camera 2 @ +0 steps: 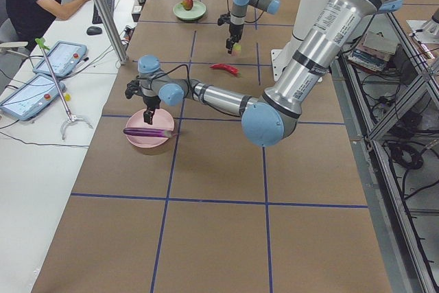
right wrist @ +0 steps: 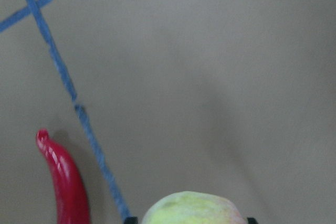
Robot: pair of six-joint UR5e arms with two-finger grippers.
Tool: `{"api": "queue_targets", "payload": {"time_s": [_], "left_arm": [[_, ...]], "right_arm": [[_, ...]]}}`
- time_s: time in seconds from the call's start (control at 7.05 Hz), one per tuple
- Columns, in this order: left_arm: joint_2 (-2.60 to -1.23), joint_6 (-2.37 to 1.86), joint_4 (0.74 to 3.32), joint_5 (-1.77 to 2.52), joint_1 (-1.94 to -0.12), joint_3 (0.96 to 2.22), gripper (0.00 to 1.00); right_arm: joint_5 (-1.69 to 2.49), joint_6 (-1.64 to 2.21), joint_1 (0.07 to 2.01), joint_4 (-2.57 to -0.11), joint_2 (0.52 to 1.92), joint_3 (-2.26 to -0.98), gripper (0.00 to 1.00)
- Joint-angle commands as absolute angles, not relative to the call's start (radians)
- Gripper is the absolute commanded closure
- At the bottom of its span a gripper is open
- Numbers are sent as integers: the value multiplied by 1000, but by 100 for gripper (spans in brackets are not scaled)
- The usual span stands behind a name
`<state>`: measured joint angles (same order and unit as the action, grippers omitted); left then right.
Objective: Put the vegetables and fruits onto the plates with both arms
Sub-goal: 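Place custard apple on green plate with right gripper while left reaches chili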
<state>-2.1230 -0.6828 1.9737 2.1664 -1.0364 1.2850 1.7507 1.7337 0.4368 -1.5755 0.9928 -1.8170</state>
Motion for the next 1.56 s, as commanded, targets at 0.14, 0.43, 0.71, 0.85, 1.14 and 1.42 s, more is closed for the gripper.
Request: {"api": "queue_targets", "payload": {"time_s": [0.14, 0.43, 0.71, 0.85, 1.14, 1.42], "left_arm": [[-2128, -827, 1965, 2168, -756, 1575, 1], [-2187, -830, 1959, 1952, -549, 1629, 1], [-2215, -828, 1925, 1928, -453, 1609, 2], [-2211, -825, 1924, 1896, -436, 1609, 3], [-2200, -812, 1896, 1832, -410, 1611, 7], [-2204, -808, 1858, 1795, -400, 1609, 24]], "right_arm": [[1905, 1208, 790, -1574, 1162, -1804, 99], [1968, 920, 955, -1536, 1155, -1610, 99], [1979, 858, 1015, -1347, 1154, -1438, 97], [1979, 824, 1032, -1345, 1154, -1416, 97], [1979, 822, 1029, -1329, 1152, -1402, 1], [1980, 822, 1029, -1310, 1154, -1399, 0]]}}
